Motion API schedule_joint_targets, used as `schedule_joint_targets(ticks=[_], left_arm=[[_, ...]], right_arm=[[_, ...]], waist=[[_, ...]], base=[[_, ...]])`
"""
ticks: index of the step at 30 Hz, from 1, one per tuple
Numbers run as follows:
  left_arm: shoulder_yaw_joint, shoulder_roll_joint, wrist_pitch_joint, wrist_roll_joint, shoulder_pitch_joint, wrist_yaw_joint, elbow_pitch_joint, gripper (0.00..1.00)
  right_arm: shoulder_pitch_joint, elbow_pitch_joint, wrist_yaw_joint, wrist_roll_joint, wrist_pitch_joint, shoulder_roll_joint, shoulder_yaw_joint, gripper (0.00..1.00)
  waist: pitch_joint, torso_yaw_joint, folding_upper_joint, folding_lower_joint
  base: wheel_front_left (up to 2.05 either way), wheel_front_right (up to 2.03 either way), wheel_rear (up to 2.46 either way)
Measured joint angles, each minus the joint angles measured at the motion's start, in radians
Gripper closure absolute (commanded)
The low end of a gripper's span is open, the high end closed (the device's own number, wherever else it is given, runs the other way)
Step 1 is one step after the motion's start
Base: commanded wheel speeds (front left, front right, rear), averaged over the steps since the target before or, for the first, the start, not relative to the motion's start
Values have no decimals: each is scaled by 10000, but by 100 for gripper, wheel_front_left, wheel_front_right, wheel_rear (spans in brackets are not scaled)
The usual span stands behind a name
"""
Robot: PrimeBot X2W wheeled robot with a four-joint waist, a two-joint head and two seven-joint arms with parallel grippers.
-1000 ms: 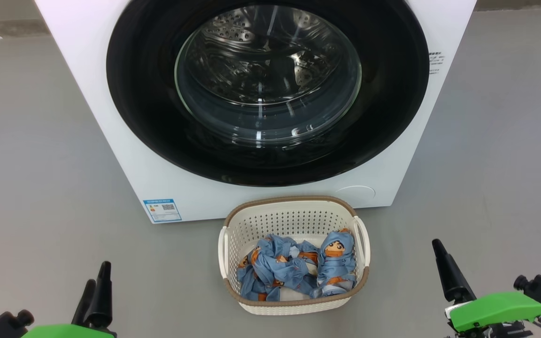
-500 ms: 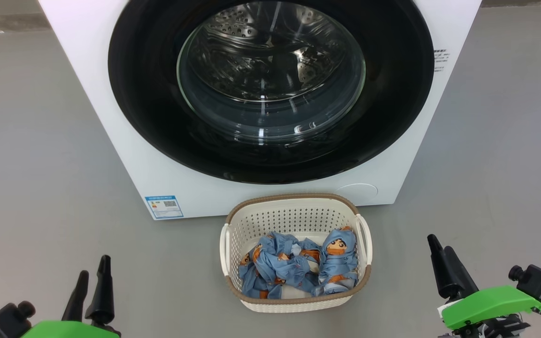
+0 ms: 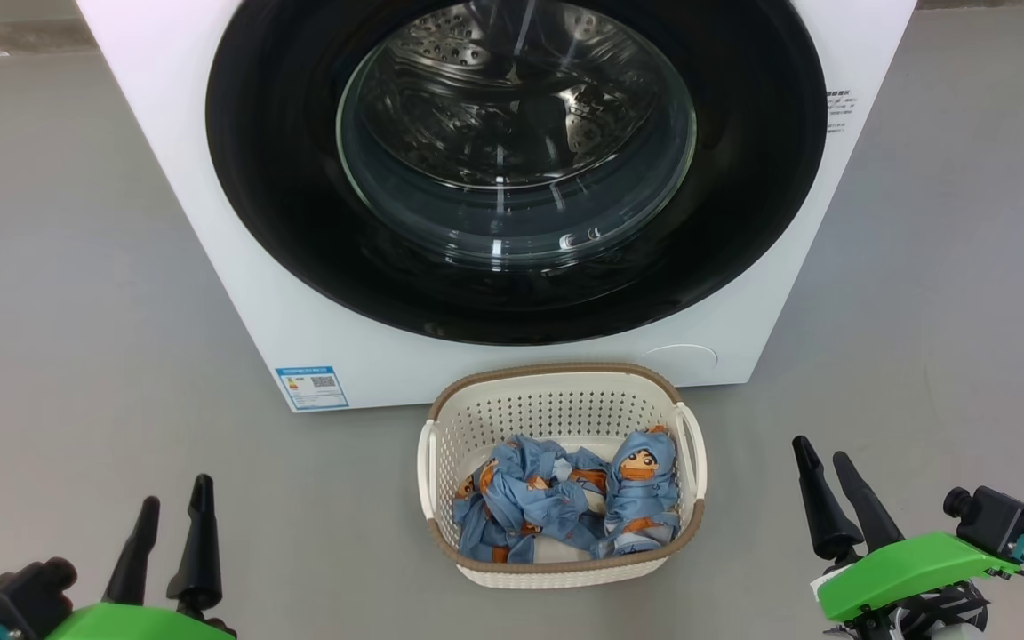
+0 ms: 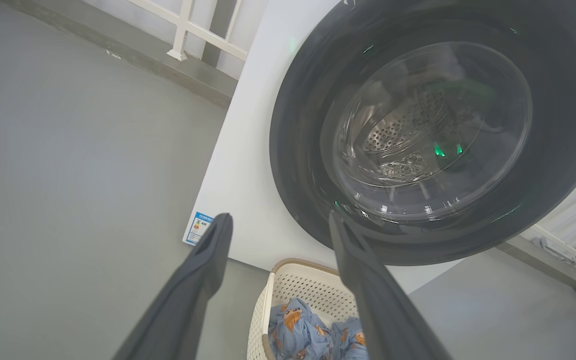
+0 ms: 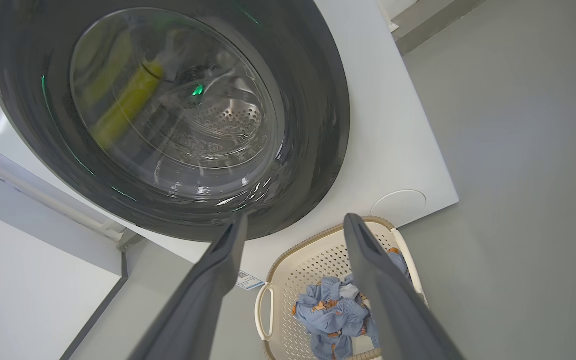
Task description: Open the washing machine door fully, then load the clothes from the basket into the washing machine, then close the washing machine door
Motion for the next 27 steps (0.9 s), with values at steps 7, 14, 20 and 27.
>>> schedule_joint_targets(ticks=[7,14,20,27], left_arm=[[-59,81,-201,748,0,-2,-67,0],[-102,132,-408,1544,0,-2,-144,0],[-134,169,-579,2259,0,-4,-180,0],[-155,251,-782,3016,0,-4,-242,0]], right_arm=[[-171,23,0,-683,-240,-82,79,0],[-198,33,0,-1413,-407,-157,63,0],[-198,52,0,-2092,-579,-161,-102,0],[-193,75,0,-2978,-784,-167,-412,0]], waist=[[35,5,0,0],[35,5,0,0],[7,0,0,0],[16,12,0,0]], base=[[0,0,0],[0,0,0],[0,0,0],[0,0,0]])
